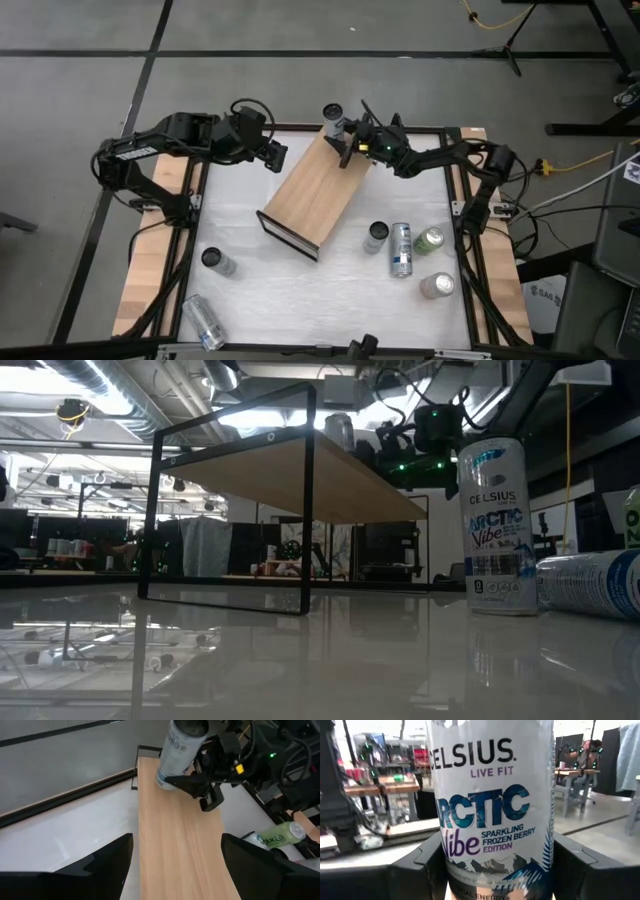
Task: Place canned beverage on shelf
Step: Put the white soda can on the shelf
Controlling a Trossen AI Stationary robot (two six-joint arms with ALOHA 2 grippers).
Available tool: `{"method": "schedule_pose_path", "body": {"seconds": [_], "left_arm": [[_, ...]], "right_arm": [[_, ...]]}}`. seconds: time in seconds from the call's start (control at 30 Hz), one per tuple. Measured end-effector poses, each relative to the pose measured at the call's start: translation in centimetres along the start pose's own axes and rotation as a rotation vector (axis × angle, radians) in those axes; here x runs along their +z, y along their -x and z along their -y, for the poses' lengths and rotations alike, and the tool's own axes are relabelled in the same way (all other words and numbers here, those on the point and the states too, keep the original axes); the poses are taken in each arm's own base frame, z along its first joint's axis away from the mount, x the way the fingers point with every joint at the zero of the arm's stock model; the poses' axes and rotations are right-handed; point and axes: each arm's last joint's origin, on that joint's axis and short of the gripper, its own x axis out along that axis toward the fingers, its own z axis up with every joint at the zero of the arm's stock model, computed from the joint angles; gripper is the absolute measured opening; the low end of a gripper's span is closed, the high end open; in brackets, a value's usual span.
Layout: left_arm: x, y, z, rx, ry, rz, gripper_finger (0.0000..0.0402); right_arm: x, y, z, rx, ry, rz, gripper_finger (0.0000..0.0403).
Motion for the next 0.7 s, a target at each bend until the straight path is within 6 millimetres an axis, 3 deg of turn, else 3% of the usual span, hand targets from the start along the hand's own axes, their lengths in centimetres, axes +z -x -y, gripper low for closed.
{"method": "schedule_pose_path", "body": {"seconds": [0.37,0.7], "left_arm": [[-0.3,-1.2,0.7,0.02,-0.016,-0.025,0.0296],[-0.5,-2.0,1.0,0.035,-0.027,-0.04,0.0296]], "right_arm": [[-0.2,0.0,0.0,0.008,0.015,-0.009,0.0249],[-0.2,-0.1,0.0,0.008,0.01,-0.009,0.0308]]}}
